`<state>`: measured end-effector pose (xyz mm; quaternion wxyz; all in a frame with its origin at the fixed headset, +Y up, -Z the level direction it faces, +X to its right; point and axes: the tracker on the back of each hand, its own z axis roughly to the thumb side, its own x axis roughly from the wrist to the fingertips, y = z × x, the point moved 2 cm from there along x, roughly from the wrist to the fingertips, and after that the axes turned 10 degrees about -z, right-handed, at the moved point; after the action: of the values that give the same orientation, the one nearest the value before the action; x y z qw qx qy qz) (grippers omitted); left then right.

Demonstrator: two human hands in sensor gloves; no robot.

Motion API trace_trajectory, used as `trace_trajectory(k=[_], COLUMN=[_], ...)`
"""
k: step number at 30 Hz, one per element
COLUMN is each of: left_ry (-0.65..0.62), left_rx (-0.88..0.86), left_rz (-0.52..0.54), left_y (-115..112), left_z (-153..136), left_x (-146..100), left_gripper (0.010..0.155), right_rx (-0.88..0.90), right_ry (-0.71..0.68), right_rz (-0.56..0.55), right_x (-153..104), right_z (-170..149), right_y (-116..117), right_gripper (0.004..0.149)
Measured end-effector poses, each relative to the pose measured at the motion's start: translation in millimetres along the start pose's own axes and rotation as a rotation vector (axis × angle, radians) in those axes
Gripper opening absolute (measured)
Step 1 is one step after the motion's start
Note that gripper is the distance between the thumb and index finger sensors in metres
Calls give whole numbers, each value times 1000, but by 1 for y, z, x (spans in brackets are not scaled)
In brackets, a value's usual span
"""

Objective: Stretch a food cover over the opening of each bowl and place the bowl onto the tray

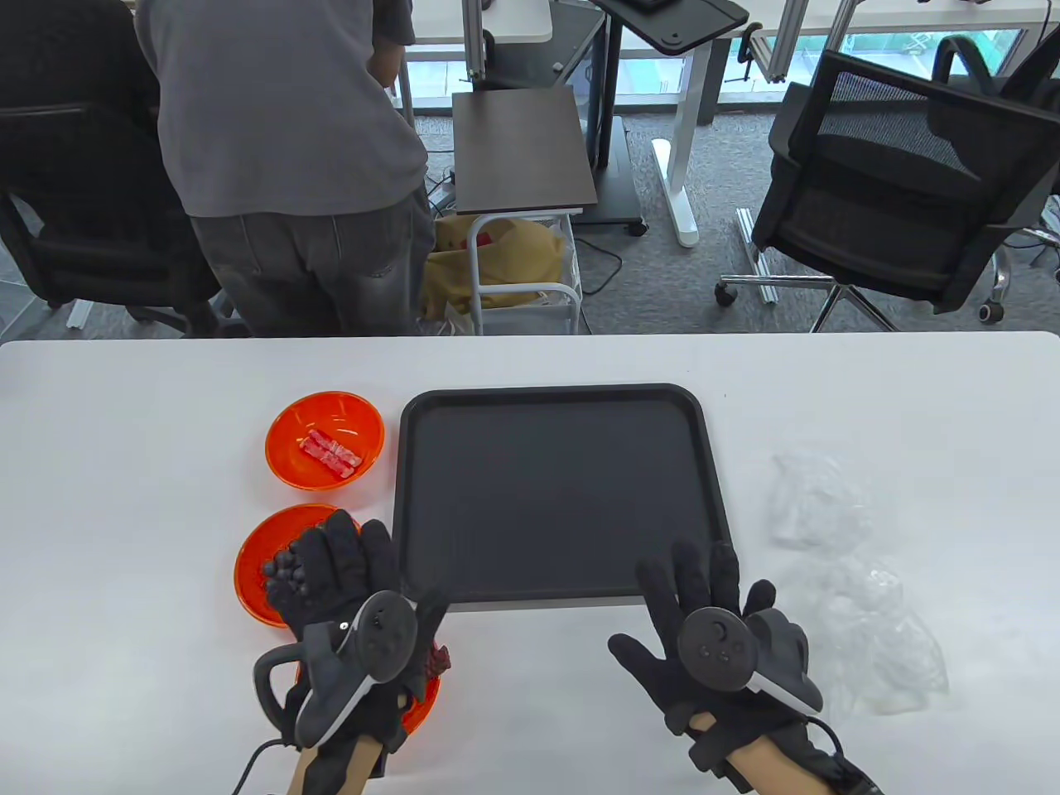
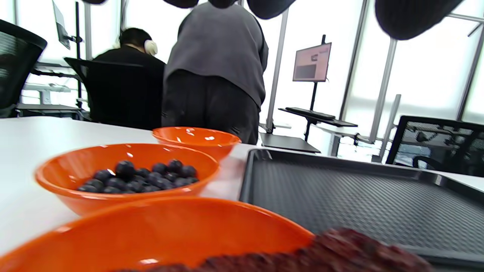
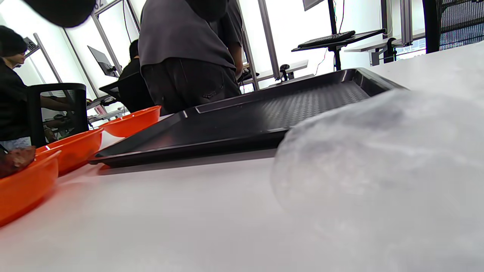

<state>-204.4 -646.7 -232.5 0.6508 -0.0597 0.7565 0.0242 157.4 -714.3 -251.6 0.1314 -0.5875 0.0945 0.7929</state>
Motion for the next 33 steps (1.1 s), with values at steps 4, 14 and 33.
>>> trace_trajectory(k=[4,14,33], left_ry=[94,270,295], left_rx=[22,-88,-445], left_rz=[60,-115,-358], left_y=[-1,-35,-87], left_z=[-36,-98,-110], left_x=[-4,-6,7], left_gripper=[88,76,52], right_rx=[-6,-3,-5], right_ry=[-5,7,8], right_rz=[3,11,25], right_x=[0,1,1], right_z=[2,0,2], right_y=[1,0,1], right_gripper=[93,93,92])
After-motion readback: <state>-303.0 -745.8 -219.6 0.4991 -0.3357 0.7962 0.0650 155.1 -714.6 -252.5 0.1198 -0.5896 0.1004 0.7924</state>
